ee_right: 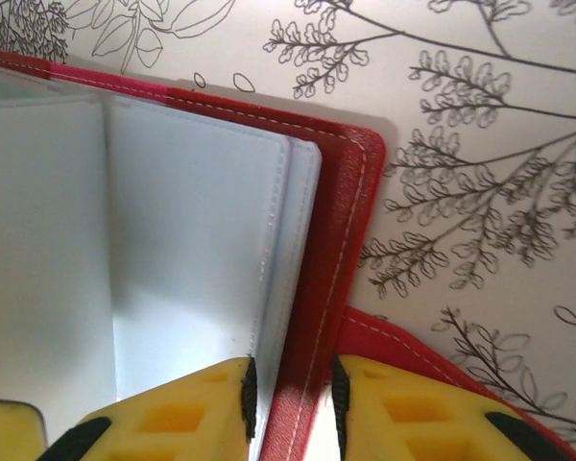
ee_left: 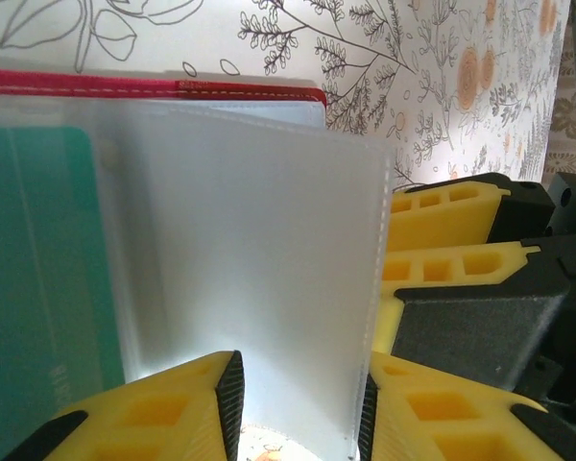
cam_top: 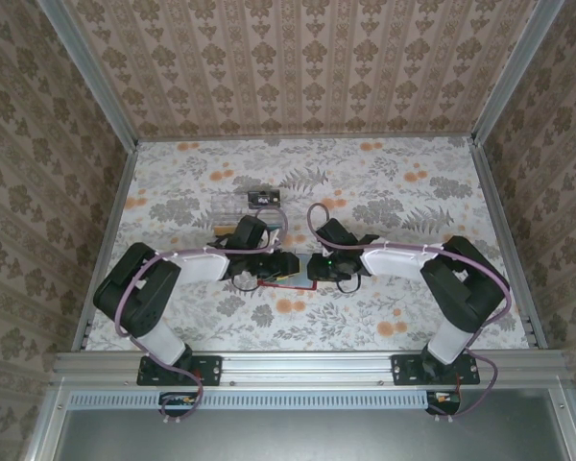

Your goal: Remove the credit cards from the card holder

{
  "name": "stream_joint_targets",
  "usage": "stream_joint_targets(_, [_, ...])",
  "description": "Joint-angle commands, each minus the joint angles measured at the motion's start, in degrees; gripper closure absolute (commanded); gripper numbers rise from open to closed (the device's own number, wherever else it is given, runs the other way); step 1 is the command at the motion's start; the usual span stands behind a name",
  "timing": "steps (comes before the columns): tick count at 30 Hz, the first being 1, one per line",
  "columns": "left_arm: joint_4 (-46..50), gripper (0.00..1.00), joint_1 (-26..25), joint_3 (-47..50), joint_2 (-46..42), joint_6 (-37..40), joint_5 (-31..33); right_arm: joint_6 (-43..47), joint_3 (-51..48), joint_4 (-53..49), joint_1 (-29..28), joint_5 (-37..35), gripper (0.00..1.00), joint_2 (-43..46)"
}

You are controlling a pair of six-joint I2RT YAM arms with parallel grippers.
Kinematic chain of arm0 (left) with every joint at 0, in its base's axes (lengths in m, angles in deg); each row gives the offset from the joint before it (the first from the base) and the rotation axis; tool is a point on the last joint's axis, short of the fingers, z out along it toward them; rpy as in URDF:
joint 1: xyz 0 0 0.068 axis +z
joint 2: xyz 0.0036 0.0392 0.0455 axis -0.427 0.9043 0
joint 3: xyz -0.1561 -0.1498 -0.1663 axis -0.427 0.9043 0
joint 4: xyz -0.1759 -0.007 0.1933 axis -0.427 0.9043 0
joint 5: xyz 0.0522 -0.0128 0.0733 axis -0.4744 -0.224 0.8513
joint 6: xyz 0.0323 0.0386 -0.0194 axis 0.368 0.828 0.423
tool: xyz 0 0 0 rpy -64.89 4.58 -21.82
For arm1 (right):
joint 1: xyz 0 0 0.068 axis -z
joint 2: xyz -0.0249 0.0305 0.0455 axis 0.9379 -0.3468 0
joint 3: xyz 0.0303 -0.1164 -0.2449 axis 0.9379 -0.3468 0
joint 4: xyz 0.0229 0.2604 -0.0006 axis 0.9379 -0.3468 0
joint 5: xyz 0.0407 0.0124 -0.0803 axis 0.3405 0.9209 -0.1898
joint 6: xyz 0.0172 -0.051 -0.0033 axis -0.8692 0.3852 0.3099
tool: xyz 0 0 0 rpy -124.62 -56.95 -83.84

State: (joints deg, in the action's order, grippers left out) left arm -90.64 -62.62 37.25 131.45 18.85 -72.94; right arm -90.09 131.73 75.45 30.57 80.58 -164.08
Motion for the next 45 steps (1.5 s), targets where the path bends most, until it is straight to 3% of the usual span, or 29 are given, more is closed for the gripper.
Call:
stream_joint_targets(1, [4.1, 0.63, 1.5, -1.0, -3.8, 2.8, 1.0, -1.1, -1.3, -1.2, 0.5, -2.3, 0.67, 3.8])
stream_joint_targets(7, [5.4, 0.63, 4.7, 0.9, -7.2, 3.9, 1.3, -1.3, -0.6, -1.9, 0.7, -3.4, 0.62, 7.1])
stream_joint_targets(20, [-1.0, 0.63, -0.7, -3.8, 2.0, 0.6, 0.2, -1.8, -0.7, -2.1, 0.7, -3.3, 0.59, 9.1])
stream_joint_targets(30, [0.3, 0.63, 0.2, -2.7, -1.3, 1.0, -0.6, -2.5, -1.0, -0.7, 0.7, -2.2, 0.57, 9.5])
stream_joint_targets(34, [5.0, 0.75, 4.4, -0.4, -6.3, 3.6, 1.9, -3.1, -0.7, 1.7, 0.4, 0.4, 0.6, 8.5])
stream_joint_targets(38, [10.6, 1.0, 8.7, 1.5, -9.6, 7.1, 3.5, -4.1, 0.8, 4.1, -0.6, 3.2, 0.65, 5.9])
stream_joint_targets(45, [14.3, 1.0, 12.6, 2.5, -7.9, 11.0, 4.7, -8.0, 1.9, 10.1, -1.3, 8.5, 0.72, 0.6])
